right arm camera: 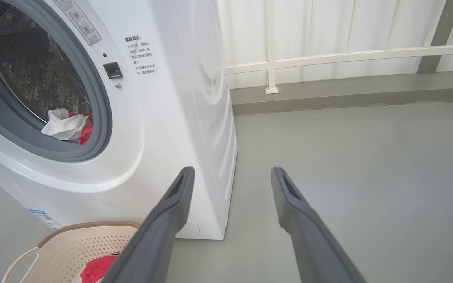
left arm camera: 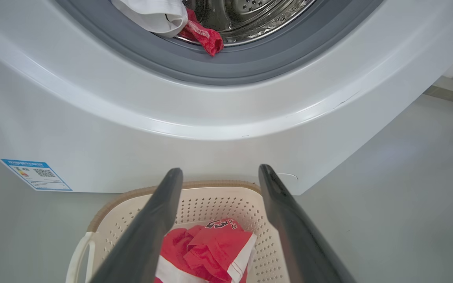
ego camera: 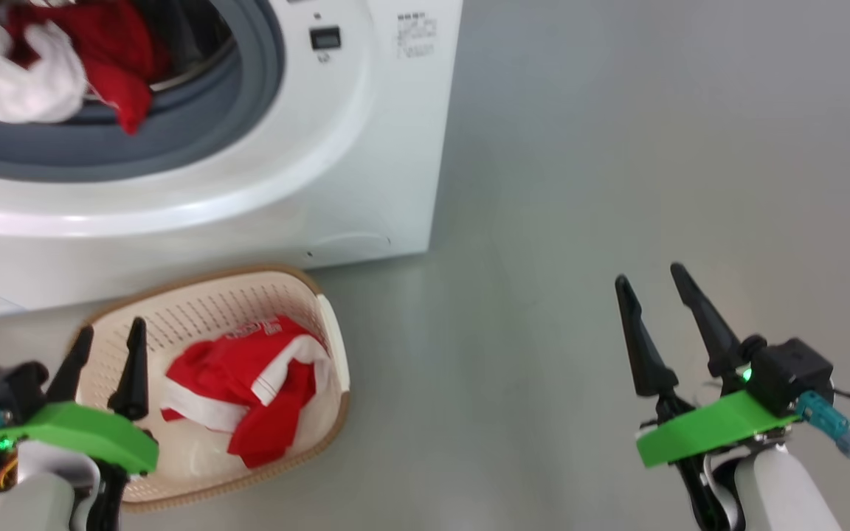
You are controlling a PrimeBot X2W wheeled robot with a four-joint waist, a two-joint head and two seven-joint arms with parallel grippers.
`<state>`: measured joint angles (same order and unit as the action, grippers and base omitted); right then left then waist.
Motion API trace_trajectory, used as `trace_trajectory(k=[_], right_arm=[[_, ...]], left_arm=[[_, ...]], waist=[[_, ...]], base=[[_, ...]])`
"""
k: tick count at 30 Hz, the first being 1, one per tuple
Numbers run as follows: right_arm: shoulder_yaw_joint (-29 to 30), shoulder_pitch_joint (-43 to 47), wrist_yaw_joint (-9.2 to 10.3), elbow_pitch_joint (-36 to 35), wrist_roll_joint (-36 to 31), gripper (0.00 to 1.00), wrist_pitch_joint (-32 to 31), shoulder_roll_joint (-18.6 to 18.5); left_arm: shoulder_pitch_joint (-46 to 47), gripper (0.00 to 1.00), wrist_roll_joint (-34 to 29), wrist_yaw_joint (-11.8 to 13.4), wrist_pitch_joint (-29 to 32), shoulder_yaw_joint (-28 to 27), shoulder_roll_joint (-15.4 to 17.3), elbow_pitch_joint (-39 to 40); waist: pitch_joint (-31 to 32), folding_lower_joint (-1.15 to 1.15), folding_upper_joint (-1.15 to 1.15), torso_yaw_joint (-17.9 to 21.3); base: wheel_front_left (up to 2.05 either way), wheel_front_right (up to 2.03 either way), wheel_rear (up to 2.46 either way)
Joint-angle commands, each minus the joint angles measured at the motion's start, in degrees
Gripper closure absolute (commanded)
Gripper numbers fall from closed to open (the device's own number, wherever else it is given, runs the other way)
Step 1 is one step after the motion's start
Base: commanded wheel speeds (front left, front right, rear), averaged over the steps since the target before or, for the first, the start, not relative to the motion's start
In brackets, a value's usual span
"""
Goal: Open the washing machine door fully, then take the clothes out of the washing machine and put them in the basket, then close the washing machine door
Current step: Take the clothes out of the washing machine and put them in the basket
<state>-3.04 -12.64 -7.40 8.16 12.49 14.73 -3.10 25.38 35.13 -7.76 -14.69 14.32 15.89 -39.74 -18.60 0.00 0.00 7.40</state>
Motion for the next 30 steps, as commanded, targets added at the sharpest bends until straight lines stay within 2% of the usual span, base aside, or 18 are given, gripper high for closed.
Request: trace_trajectory(k=[1,12,30], right_arm=[[-1.28,0.97,-0.09,-1.14,-1.02,0.0,0.27,0.23],[-0.14,5.19,-0.09,-0.92,-0.98,0.0,0.27,-0.05],[0.72,12.01,-0.09,-1.62,0.62,0.0,0.27,-2.7]], left_arm=[[-0.72,0.0,-0.57,0.27,-0.3,-2.3,1.87,1.37],[-8.13,0.0,-6.05,0.27,-0.3,-7.6,-0.41,9.74],[-23.23,0.0,-14.48,0.27,-0.3,-15.45,-5.14,24.32]], waist=[[3.38,0.0,0.0,-1.57],[8.9,0.0,0.0,-2.34],[15.95,0.0,0.0,-3.44]], base=[[0.0,0.0,0.0],[0.0,0.0,0.0],[0.0,0.0,0.0]])
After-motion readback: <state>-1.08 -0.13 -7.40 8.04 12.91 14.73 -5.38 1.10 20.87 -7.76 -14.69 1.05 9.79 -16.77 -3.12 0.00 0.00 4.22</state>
